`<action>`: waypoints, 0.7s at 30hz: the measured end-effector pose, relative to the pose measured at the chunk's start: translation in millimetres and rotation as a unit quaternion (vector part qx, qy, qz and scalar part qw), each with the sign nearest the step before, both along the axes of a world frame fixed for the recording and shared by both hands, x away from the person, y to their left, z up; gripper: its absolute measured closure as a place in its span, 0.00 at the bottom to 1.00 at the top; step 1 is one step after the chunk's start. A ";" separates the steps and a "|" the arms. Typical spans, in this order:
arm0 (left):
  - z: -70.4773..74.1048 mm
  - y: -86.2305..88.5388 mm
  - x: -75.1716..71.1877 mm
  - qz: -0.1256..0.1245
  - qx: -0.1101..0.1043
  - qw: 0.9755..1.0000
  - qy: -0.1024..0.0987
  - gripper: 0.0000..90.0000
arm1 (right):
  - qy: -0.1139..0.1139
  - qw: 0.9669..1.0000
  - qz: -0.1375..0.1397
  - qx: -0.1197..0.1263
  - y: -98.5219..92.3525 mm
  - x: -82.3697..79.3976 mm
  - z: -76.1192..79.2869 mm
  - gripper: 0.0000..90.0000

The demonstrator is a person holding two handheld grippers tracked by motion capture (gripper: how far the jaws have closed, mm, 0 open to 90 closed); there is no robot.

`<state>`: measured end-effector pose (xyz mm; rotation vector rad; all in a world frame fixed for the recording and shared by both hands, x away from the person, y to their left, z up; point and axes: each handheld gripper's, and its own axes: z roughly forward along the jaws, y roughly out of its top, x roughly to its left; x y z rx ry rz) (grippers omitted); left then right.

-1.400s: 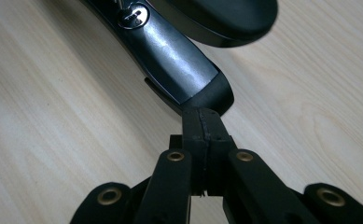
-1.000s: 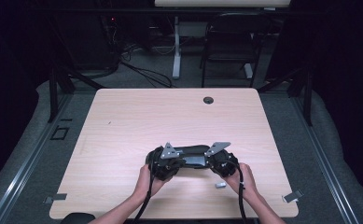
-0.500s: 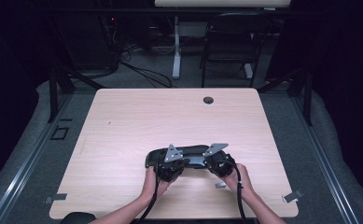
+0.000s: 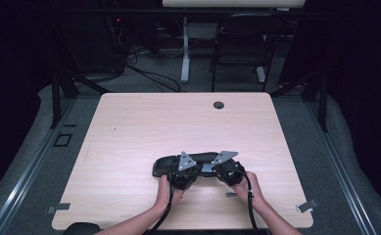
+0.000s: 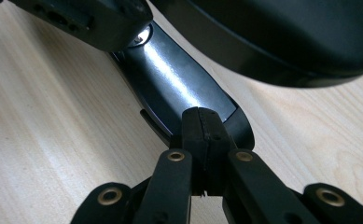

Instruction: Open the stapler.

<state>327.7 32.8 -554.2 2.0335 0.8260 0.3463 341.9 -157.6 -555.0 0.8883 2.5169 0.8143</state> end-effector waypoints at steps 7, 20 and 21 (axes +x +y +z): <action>-3.9 -3.0 1.1 0.014 0.001 1.000 -0.003 1.00 | -0.007 1.000 -0.013 0.001 -0.6 0.2 -0.9 0.90; -4.9 -2.3 1.8 0.024 -0.013 1.000 0.011 1.00 | 0.010 0.999 -0.037 0.038 1.3 -1.7 -3.7 0.99; -4.9 -2.5 1.7 0.024 -0.013 1.000 0.011 1.00 | 0.011 0.999 -0.036 0.036 1.6 -1.7 -3.5 1.00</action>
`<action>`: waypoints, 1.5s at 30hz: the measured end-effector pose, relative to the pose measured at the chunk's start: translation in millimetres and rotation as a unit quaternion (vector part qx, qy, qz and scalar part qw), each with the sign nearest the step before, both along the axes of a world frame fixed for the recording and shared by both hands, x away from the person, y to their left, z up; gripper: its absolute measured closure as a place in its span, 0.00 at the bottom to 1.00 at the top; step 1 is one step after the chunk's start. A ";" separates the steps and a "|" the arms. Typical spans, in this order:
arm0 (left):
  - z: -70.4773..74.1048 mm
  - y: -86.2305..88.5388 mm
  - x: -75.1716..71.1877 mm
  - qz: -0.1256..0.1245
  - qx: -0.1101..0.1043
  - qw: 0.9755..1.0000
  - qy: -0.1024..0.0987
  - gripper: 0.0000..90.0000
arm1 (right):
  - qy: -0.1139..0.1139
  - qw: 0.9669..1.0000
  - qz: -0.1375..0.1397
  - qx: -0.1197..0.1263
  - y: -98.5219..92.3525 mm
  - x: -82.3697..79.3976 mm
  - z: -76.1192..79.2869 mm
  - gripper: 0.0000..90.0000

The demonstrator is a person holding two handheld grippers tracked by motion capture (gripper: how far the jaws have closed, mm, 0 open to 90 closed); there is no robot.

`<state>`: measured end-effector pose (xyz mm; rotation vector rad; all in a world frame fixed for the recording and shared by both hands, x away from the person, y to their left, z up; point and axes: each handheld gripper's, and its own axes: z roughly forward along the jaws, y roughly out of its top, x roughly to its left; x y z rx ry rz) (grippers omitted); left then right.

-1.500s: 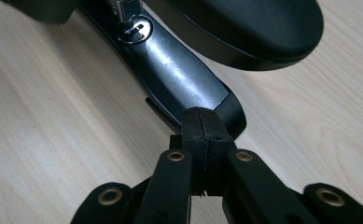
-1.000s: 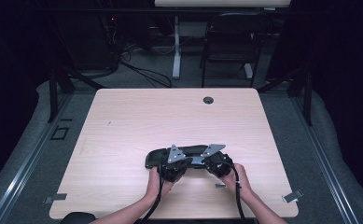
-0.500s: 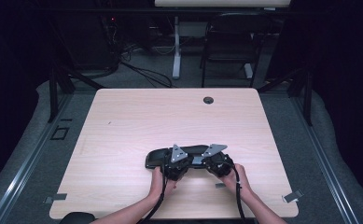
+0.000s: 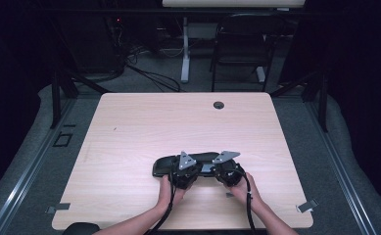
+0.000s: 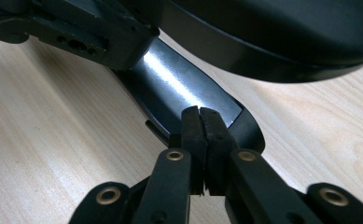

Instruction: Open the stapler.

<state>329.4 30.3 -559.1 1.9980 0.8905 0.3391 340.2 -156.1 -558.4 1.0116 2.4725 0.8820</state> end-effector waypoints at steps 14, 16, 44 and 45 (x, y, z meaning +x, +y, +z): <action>-7.6 -9.5 1.8 0.027 0.006 1.000 -0.015 1.00 | -0.004 1.000 -0.001 -0.007 2.3 -0.9 0.2 1.00; -8.0 -10.1 1.6 0.026 0.004 1.000 -0.017 1.00 | -0.003 1.000 -0.003 -0.009 2.9 -1.0 0.7 1.00; -1.3 -10.1 -0.8 0.021 0.000 0.999 -0.040 1.00 | -0.006 1.000 -0.002 0.000 1.7 -1.3 -0.7 1.00; -1.3 -10.1 -0.8 0.021 0.000 0.999 -0.040 1.00 | -0.006 1.000 -0.002 0.000 1.7 -1.3 -0.7 1.00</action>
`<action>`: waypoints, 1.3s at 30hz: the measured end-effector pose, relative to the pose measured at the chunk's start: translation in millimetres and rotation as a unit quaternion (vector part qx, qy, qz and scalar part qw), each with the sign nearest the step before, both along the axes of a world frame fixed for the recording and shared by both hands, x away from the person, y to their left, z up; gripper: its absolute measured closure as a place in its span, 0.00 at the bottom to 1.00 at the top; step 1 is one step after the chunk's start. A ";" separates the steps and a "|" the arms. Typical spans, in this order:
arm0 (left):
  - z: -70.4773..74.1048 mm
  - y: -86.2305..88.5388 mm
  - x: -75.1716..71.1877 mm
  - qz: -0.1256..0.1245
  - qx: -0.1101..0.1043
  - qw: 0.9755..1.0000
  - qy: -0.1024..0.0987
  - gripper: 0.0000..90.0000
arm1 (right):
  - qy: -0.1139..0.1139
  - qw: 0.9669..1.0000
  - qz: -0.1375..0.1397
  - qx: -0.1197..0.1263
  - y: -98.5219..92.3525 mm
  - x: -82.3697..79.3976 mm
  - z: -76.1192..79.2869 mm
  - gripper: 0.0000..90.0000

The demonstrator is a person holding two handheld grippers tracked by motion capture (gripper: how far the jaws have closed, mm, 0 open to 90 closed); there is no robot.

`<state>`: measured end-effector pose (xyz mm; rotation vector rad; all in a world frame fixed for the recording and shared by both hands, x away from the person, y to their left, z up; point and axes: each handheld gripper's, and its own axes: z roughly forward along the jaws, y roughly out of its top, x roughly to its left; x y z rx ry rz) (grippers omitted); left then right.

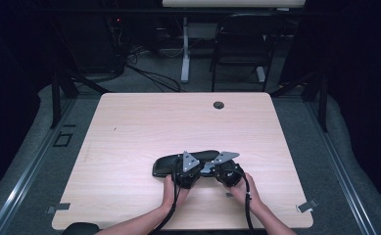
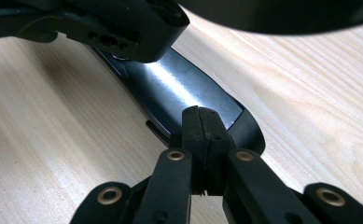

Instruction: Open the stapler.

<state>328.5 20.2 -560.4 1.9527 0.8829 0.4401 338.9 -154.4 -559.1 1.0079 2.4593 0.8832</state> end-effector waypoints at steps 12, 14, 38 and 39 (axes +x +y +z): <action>6.2 -1.4 -3.2 -0.009 0.000 1.000 -0.013 1.00 | 0.001 1.000 0.003 0.002 -1.0 0.5 -0.2 1.00; 6.5 -1.5 -3.3 -0.009 0.000 1.000 -0.016 1.00 | 0.000 1.000 0.003 0.006 -0.9 0.5 -0.7 1.00; 19.3 3.6 -6.2 0.018 -0.020 0.998 -0.060 1.00 | -0.003 1.000 0.006 -0.002 -0.3 0.2 -0.2 1.00; 20.5 4.3 -6.6 0.017 -0.019 0.998 -0.064 1.00 | -0.004 1.000 0.007 -0.006 -0.5 0.4 0.1 1.00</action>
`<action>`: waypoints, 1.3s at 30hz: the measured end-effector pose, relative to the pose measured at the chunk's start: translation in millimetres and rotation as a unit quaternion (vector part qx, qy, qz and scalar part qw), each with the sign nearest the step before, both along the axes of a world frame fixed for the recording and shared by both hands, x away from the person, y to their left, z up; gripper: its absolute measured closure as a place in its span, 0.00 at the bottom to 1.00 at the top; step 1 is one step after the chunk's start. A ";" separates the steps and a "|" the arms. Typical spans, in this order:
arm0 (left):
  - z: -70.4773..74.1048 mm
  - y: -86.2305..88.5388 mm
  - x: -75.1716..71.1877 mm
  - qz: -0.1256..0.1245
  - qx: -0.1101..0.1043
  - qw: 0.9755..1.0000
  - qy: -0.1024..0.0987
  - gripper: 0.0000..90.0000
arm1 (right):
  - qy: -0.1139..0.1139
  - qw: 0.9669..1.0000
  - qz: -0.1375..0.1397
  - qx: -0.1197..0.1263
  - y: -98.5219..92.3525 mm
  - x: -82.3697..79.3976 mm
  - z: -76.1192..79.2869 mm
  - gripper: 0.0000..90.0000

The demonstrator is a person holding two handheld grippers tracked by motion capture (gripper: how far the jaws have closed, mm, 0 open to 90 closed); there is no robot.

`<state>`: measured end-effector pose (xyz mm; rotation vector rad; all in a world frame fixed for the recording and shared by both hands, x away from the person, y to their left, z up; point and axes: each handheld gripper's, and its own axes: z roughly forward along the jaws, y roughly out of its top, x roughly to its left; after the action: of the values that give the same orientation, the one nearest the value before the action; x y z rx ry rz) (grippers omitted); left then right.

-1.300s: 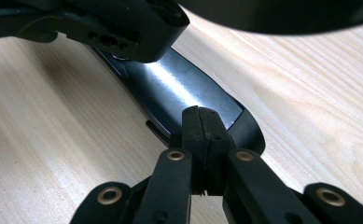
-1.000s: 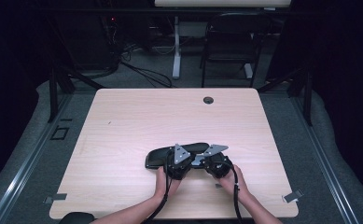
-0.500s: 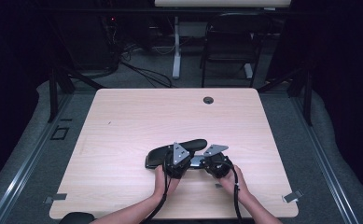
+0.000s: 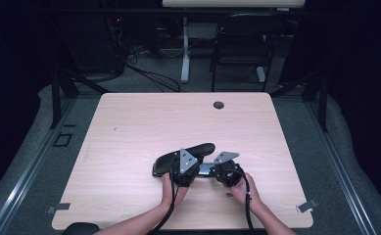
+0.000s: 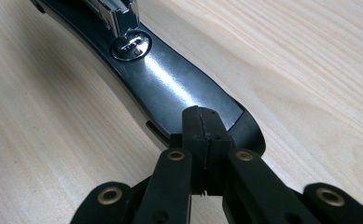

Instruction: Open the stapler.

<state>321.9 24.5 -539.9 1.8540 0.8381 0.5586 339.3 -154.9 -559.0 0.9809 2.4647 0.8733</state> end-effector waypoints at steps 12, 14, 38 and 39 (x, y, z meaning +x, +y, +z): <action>9.6 1.1 -2.6 -0.003 -0.004 1.000 -0.024 1.00 | 0.001 1.000 0.000 0.003 1.7 -0.9 -0.2 1.00; 9.7 1.1 -2.8 -0.002 -0.005 1.000 -0.025 1.00 | 0.001 1.000 -0.001 0.000 1.3 -0.8 0.0 1.00; 17.7 5.0 -0.4 0.006 -0.010 0.999 -0.031 1.00 | 0.000 1.000 -0.005 0.007 1.6 -0.9 -0.7 1.00; 18.1 5.2 -0.3 0.007 -0.011 0.999 -0.032 1.00 | 0.000 1.000 -0.005 0.007 1.6 -0.9 -0.7 1.00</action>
<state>321.6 29.7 -521.7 1.8021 0.8127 0.6111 338.3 -153.4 -559.7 0.9959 2.4545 0.8878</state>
